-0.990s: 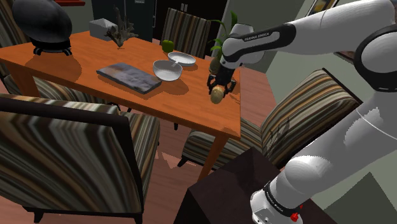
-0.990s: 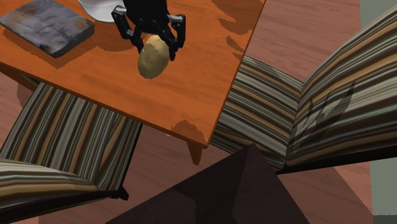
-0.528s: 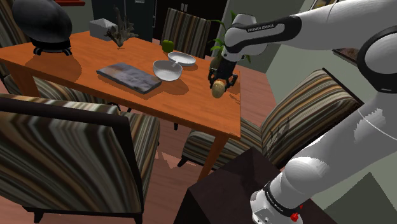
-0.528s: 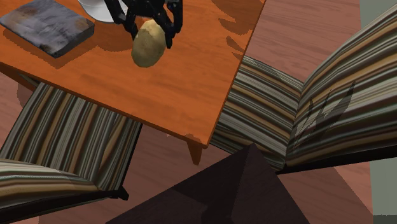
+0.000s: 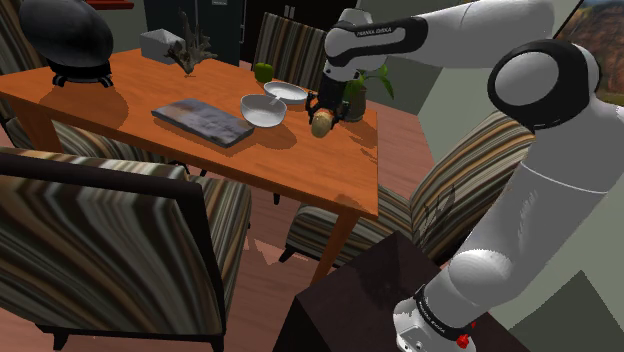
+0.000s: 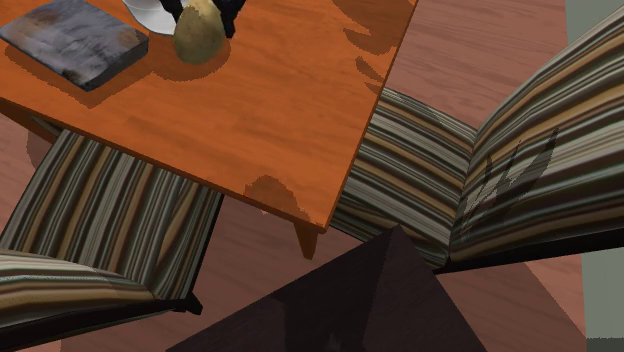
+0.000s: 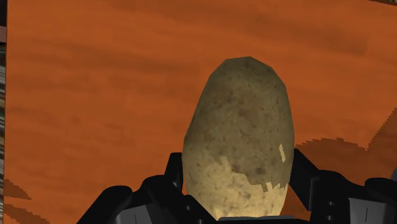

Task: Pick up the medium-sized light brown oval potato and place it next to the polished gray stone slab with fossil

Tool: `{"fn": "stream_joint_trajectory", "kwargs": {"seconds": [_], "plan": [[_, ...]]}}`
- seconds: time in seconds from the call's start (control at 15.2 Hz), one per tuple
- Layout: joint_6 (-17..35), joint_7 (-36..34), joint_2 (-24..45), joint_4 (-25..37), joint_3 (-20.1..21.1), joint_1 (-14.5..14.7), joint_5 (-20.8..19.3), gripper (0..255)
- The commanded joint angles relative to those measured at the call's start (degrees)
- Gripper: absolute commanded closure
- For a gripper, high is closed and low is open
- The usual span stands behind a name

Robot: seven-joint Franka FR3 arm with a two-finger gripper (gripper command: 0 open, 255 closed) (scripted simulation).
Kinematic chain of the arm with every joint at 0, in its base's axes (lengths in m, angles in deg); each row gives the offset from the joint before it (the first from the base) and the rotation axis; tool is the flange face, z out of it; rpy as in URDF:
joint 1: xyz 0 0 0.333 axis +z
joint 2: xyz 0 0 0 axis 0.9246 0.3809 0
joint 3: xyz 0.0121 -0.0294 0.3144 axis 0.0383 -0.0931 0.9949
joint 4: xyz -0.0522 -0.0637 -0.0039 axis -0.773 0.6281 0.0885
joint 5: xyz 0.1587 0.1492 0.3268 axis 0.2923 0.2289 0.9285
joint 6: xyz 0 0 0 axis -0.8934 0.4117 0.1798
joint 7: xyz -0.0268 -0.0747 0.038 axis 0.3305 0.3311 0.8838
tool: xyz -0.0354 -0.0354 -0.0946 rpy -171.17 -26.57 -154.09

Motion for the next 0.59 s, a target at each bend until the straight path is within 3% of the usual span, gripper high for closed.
{"fn": "stream_joint_trajectory", "kwargs": {"seconds": [0.0,0.33,0.53], "plan": [[-1.58,-1.12,4.99,6.62,0.37,0.63,-0.27,255],[-8.07,-3.21,18.06,26.25,0.81,2.10,-1.02,255],[-14.58,-4.32,28.52,43.26,0.91,3.18,-1.50,255]]}}
